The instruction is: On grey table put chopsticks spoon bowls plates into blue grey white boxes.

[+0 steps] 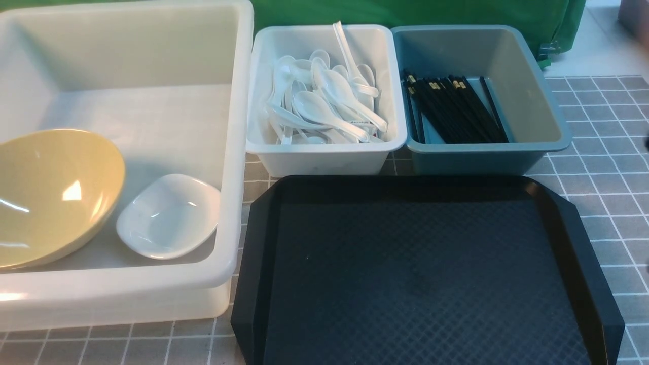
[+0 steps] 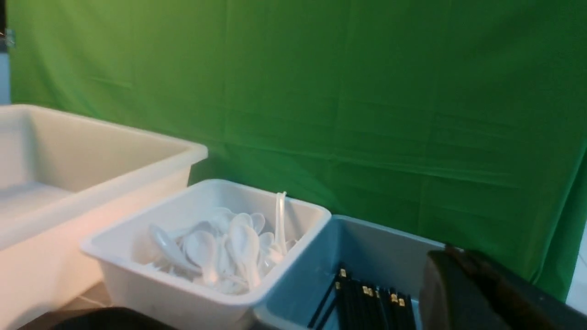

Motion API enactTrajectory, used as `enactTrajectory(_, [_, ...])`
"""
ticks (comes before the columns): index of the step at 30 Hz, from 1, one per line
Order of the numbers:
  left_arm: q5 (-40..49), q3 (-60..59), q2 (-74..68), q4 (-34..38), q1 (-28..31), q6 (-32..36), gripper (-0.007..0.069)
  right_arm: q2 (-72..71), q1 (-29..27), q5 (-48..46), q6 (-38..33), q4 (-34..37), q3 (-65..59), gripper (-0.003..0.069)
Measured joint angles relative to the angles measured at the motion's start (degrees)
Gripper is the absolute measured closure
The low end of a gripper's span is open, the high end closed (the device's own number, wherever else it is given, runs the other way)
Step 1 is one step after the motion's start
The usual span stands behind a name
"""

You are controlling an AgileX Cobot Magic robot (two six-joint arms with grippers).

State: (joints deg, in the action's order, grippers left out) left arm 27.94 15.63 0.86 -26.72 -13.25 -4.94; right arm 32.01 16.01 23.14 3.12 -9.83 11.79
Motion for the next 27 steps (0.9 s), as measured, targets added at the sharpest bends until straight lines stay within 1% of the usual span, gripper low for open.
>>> enactTrajectory(3, [0.00, 0.00, 0.00, 0.00, 0.00, 0.00, 0.0601, -8.16, 0.00, 1.34, 0.32, -0.15, -7.45, 0.0625])
enactTrajectory(4, [0.00, 0.00, 0.00, 0.00, 0.00, 0.00, 0.0601, -8.16, 0.00, 1.42, 0.32, -0.15, -7.85, 0.0625])
enactTrajectory(6, [0.00, 0.00, 0.00, 0.00, 0.00, 0.07, 0.0601, -14.11, 0.00, 1.67, 1.25, -0.28, -11.77, 0.0625])
enactTrajectory(9, [0.00, 0.00, 0.00, 0.00, 0.00, 0.13, 0.0601, -20.03, 0.00, 1.69, 1.51, -0.06, -13.38, 0.0625])
enactTrajectory(11, [0.00, 0.00, 0.00, 0.00, 0.00, 0.13, 0.0601, -22.41, 0.00, 0.15, 1.17, 1.02, -13.39, 0.0625])
enactTrajectory(15, [0.05, 0.00, 0.00, 0.00, 0.00, 0.13, 0.0601, -25.43, 0.00, -8.83, 0.38, 6.29, -13.39, 0.0625])
enactTrajectory(16, [-0.01, 0.00, 0.00, 0.00, 0.00, 0.13, 0.0601, -27.29, -0.74, -13.99, 0.32, 9.22, -13.39, 0.0625])
enactTrajectory(17, [-0.01, 0.00, 0.00, 0.00, 0.00, 0.13, 0.0601, -28.76, -1.65, -16.50, 0.27, 9.82, -13.39, 0.0625])
enactTrajectory(18, [-0.01, 0.00, 0.00, 0.00, 0.00, 0.13, 0.0601, -30.63, -4.02, -20.50, 0.21, 10.59, -13.39, 0.0625])
enactTrajectory(19, [-0.01, -0.01, 0.00, 0.00, 0.00, 0.13, 0.0601, -31.57, -5.25, -22.04, 0.15, 10.59, -13.39, 0.0625])
enactTrajectory(21, [0.00, -0.08, 0.00, 0.06, 0.00, 0.08, 0.0601, -32.43, -10.12, -27.13, 0.15, 10.64, -13.39, 0.0625])
enactTrajectory(24, [0.15, -0.13, 0.00, 0.06, 0.00, 0.08, 0.0601, -32.67, -15.95, -31.56, -0.03, 10.66, -13.39, 0.0625])
enactTrajectory(27, [0.15, -0.25, 0.00, 0.06, 0.00, 0.08, 0.0601, -32.67, -19.74, -35.59, -3.12, 10.71, -13.39, 0.0625])
